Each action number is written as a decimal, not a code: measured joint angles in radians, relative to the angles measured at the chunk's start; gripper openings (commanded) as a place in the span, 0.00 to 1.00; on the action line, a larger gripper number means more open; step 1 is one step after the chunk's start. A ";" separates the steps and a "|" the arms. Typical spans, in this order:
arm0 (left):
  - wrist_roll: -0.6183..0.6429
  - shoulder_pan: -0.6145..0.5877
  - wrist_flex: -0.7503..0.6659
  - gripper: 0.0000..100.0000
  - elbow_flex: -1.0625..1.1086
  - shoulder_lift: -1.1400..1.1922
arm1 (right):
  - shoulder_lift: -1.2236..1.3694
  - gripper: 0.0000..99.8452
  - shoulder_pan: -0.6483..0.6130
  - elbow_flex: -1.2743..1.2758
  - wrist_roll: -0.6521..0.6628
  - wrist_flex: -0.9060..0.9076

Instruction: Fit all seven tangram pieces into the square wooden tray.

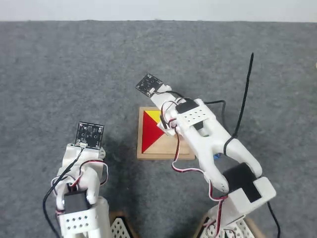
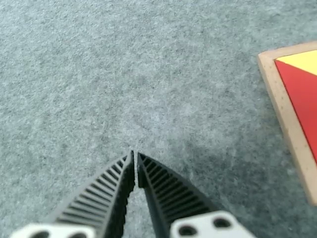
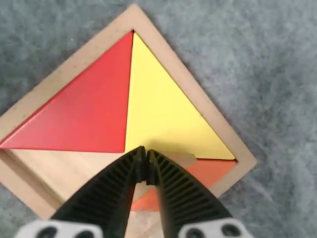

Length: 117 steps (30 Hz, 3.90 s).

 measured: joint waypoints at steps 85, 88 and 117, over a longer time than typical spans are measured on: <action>0.000 0.000 0.000 0.01 0.000 0.000 | -0.537 0.01 0.069 0.290 -0.071 0.100; 0.000 0.000 0.000 0.01 0.000 0.000 | -0.578 0.01 0.181 0.330 -0.069 0.170; 0.000 0.000 0.000 0.01 0.000 0.000 | -0.020 0.17 0.480 0.110 -0.072 0.077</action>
